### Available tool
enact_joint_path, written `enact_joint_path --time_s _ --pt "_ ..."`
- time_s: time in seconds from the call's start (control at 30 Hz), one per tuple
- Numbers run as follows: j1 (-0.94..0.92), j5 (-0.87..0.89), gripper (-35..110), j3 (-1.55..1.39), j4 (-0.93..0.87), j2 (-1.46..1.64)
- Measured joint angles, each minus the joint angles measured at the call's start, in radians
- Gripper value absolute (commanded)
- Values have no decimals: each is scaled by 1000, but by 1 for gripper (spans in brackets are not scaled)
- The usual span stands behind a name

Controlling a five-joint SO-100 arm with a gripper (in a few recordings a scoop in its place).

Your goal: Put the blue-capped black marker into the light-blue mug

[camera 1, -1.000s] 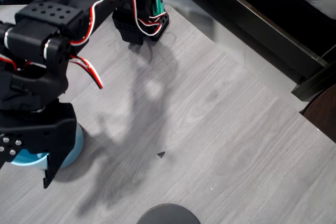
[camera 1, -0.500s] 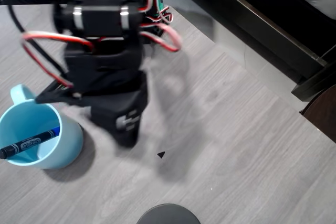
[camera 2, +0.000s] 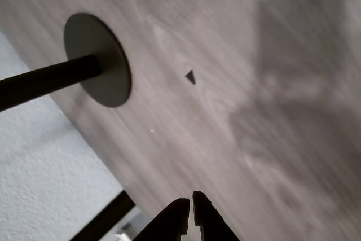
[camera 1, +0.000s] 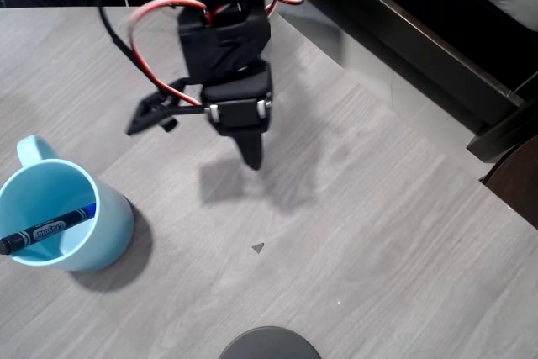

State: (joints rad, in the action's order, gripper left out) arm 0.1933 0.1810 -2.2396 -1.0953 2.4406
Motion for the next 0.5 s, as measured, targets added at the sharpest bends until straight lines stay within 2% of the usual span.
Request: enact_joint_path --time_s 0.5 --pt "5 -104 0 -356 167 158"
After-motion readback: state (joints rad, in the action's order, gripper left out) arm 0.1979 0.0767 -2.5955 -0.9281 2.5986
